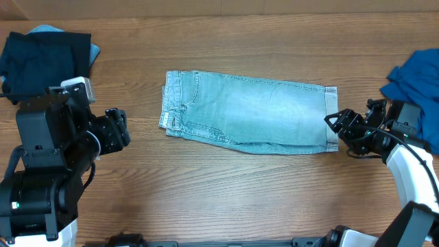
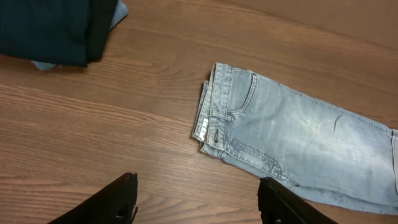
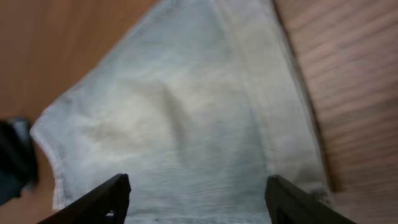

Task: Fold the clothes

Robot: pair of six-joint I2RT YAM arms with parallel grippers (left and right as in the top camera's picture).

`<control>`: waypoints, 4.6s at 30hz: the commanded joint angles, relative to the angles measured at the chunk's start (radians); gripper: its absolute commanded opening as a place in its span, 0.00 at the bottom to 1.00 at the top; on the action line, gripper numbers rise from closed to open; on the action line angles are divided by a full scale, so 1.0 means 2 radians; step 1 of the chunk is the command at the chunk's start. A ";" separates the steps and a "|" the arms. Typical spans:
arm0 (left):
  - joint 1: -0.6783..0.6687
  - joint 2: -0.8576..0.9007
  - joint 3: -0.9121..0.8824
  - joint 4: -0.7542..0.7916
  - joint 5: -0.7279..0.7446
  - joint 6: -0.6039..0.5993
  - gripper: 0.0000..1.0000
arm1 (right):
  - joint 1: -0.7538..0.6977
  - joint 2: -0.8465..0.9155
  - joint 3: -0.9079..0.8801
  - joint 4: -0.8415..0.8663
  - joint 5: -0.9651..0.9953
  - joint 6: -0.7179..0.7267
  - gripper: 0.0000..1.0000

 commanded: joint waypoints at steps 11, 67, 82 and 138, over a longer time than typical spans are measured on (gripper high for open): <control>-0.003 0.002 0.004 -0.001 0.004 0.002 0.67 | -0.064 0.101 0.009 -0.007 0.010 0.003 0.80; -0.003 0.002 0.004 0.013 0.017 0.002 0.67 | -0.053 0.216 -0.034 -0.096 0.098 0.008 0.83; -0.003 0.002 0.004 0.011 0.018 0.002 0.67 | -0.053 0.216 -0.102 0.145 -0.015 0.050 0.60; -0.003 0.002 0.004 0.025 0.056 0.002 0.67 | -0.011 0.216 -0.046 0.147 0.071 -0.030 0.53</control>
